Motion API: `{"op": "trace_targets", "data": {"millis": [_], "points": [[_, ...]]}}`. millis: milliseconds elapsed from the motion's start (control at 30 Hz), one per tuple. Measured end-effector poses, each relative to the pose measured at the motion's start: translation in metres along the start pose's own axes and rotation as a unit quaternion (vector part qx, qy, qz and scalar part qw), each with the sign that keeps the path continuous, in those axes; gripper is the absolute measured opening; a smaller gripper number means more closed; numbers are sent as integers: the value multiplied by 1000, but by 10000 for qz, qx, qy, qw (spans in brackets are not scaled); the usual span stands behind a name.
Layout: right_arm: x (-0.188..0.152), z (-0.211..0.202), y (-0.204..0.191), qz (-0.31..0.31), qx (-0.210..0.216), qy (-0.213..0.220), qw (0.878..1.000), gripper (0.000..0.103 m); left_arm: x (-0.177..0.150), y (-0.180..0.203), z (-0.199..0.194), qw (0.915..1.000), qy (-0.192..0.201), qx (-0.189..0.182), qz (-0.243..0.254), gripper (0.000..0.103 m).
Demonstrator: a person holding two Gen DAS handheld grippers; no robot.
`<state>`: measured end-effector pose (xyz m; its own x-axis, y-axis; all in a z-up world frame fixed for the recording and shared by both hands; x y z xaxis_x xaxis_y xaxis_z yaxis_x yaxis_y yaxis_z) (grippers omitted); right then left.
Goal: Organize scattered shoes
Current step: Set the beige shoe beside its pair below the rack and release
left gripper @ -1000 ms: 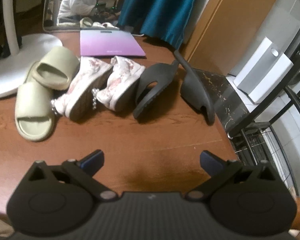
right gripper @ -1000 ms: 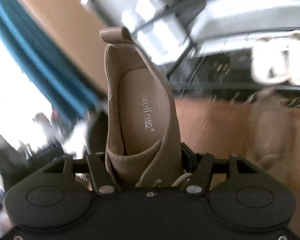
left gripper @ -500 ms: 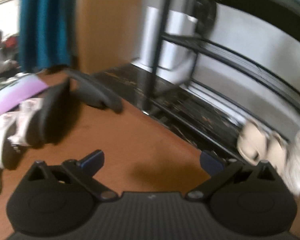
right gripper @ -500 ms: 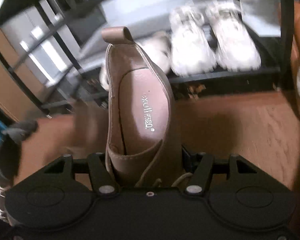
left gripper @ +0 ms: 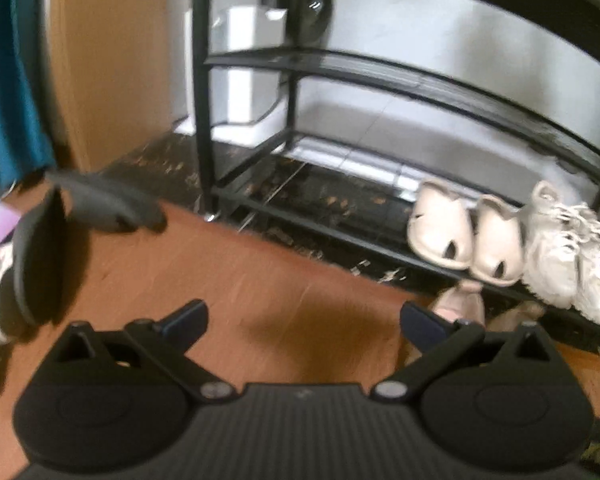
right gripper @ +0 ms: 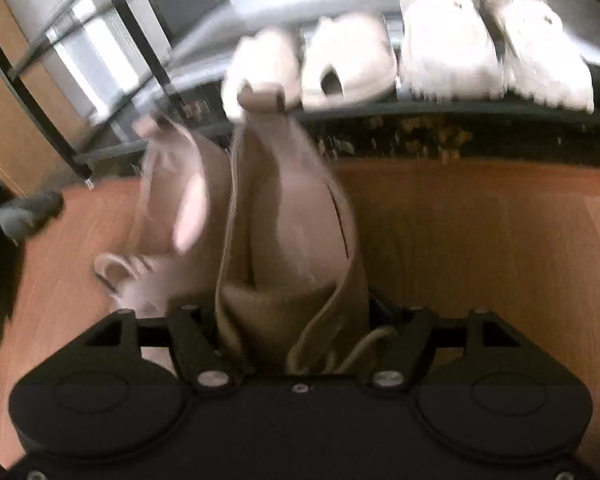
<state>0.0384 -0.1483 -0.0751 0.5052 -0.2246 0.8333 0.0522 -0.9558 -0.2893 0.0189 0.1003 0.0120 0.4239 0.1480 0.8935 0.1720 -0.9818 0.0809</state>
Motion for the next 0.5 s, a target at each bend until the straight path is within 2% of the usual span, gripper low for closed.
{"op": "trace_targets", "data": {"millis": [67, 133, 233, 367, 467, 500], "points": [[7, -6, 0, -73, 34, 228, 9997, 76, -1, 2, 1, 9999, -107, 25, 29, 102], [10, -15, 1, -95, 22, 179, 9998, 78, -1, 2, 2, 9999, -159, 30, 16, 102], [6, -34, 5, -146, 25, -31, 9999, 92, 0, 4, 3, 9998, -195, -29, 48, 102], [-12, -40, 6, -416, -36, -498, 9979, 93, -3, 12, 8, 9987, -295, -373, 191, 102], [-29, -38, 4, -605, -52, -963, 9935, 90, -6, 16, 10, 9979, -370, -448, 289, 102], [-34, -35, 3, -526, -6, -1093, 9926, 84, -6, 17, 10, 9978, -366, -450, 310, 102]]}}
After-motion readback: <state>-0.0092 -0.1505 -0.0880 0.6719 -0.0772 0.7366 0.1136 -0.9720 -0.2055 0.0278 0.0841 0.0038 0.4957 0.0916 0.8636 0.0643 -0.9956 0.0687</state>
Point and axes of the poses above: each gripper's, at about its wrist camera, not at the fingertips, and z roughly the way its jaws point, y to its right, x to its top, the point moved 4 cm from there along z, roughly the way its jaws point, and after that the axes turned 15 degrees about y, right-handed, at the moved point
